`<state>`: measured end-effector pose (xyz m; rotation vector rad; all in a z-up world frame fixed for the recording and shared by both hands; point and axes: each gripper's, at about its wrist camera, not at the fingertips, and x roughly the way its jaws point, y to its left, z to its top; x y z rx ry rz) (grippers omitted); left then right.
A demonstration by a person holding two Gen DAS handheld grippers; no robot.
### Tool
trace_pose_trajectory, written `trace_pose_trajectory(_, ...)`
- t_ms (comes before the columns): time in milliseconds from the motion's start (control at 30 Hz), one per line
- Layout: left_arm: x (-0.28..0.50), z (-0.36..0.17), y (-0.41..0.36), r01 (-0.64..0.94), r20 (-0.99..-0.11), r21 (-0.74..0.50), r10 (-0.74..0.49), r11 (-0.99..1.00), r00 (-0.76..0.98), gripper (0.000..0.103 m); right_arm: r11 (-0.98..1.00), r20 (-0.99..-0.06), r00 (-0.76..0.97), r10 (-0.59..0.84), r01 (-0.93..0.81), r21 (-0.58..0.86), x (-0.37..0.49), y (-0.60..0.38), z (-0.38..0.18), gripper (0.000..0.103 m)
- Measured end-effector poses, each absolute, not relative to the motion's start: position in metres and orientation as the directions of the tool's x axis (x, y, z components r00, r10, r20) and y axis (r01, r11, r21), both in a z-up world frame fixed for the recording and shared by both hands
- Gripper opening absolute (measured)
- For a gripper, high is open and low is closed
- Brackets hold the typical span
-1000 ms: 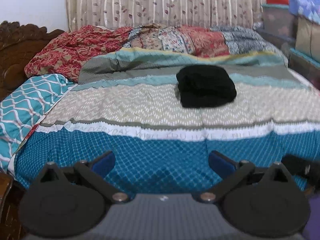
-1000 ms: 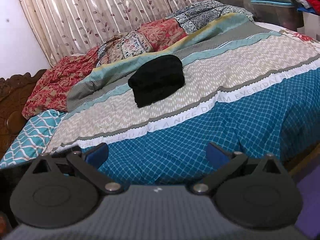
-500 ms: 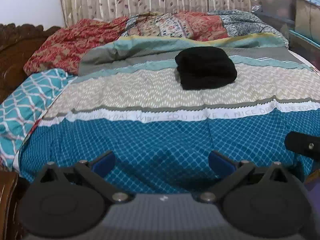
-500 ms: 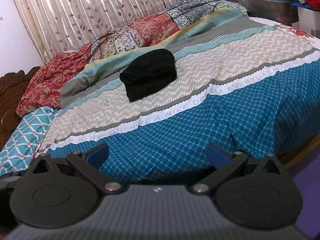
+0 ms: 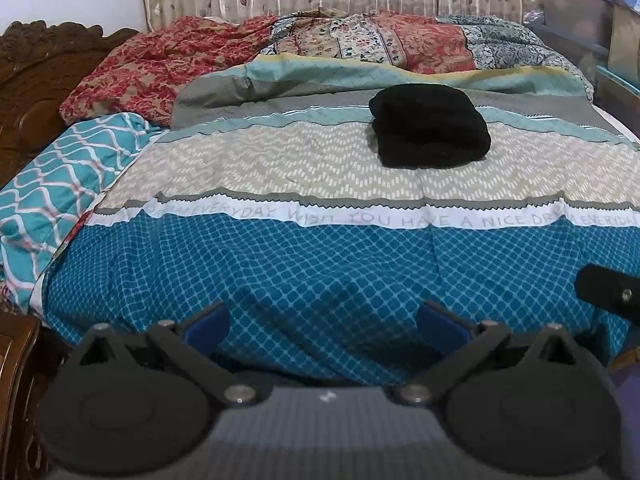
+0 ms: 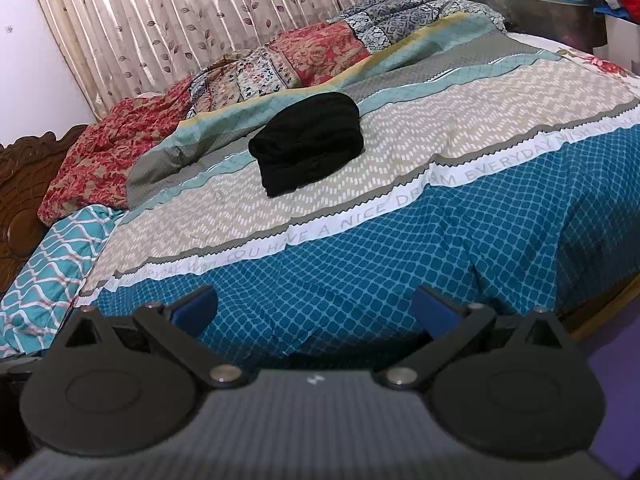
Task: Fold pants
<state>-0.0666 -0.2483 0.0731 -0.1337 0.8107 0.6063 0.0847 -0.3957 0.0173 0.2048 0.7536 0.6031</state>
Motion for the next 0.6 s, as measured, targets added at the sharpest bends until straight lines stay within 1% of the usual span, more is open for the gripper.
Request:
trace_pose_trajectory(267, -0.0658, 0.0715, -0.2502, -0.551, -0.724, 0.105, 0.444, 0.828, 0.528, 0.103, 0.812, -0.59, 0.559, 0.583, -0.432, 0.393, 0.0853, -0.3948, 0.0157, 0.103)
trace_pose_trajectory(533, -0.0684, 0.0721, -0.2457, -0.567, -0.739, 0.05, 0.412, 0.823, 0.533, 0.103, 0.81, -0.594, 0.552, 0.585, -0.432, 0.397, 0.087, -0.396, 0.0149, 0.103)
trace_pose_trajectory(600, -0.0681, 0.0726, -0.2459, -0.572, -0.738, 0.06, 0.422, 0.818, 0.527, 0.103, 0.809, -0.594, 0.551, 0.586, -0.434, 0.396, 0.0882, -0.3969, 0.0151, 0.103)
